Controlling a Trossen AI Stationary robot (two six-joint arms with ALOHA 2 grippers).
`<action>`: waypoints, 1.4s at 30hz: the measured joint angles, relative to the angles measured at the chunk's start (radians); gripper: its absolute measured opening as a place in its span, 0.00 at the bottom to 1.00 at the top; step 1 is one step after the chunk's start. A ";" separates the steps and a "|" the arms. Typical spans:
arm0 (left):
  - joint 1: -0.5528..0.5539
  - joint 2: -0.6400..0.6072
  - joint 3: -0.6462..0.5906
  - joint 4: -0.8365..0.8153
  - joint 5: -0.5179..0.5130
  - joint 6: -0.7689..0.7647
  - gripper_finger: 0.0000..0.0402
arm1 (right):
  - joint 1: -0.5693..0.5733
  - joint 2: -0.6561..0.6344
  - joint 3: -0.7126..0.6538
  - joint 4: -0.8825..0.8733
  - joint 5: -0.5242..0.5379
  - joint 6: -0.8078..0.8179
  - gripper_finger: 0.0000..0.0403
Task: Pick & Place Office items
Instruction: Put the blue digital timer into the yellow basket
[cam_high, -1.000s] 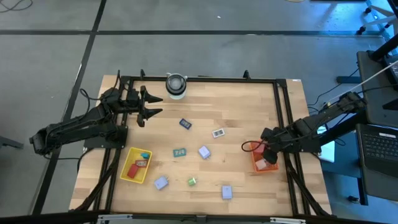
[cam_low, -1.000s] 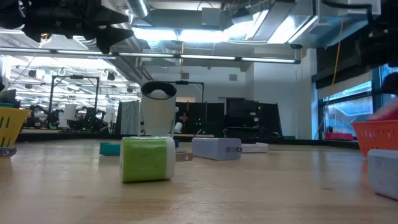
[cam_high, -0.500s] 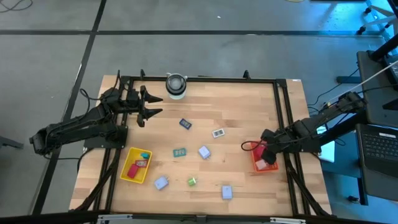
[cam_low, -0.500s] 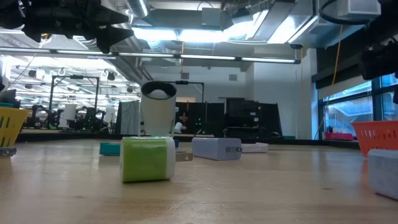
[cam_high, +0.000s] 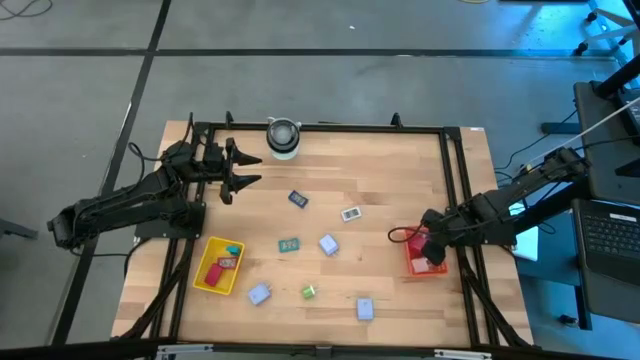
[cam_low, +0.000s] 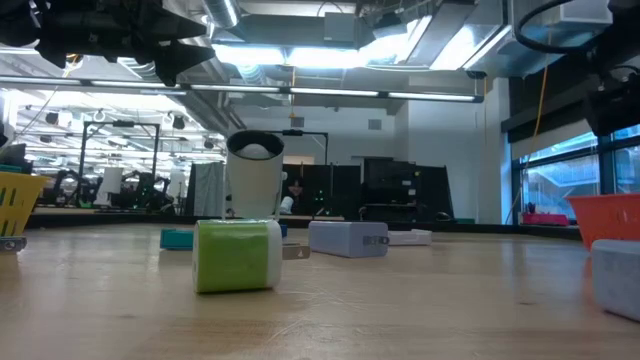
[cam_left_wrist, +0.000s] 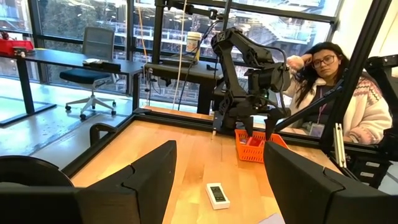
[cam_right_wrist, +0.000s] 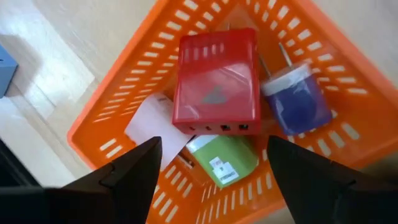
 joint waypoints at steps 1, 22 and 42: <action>0.000 0.000 0.000 0.000 0.000 0.000 0.59 | 0.000 0.000 0.000 -0.001 0.003 -0.005 0.72; 0.000 0.000 0.000 0.000 -0.001 -0.001 0.59 | 0.000 -0.002 0.196 -0.089 0.138 -0.254 0.47; 0.000 0.068 0.043 0.053 -0.008 -0.096 0.59 | 0.000 -0.082 0.296 0.222 0.603 -0.809 0.20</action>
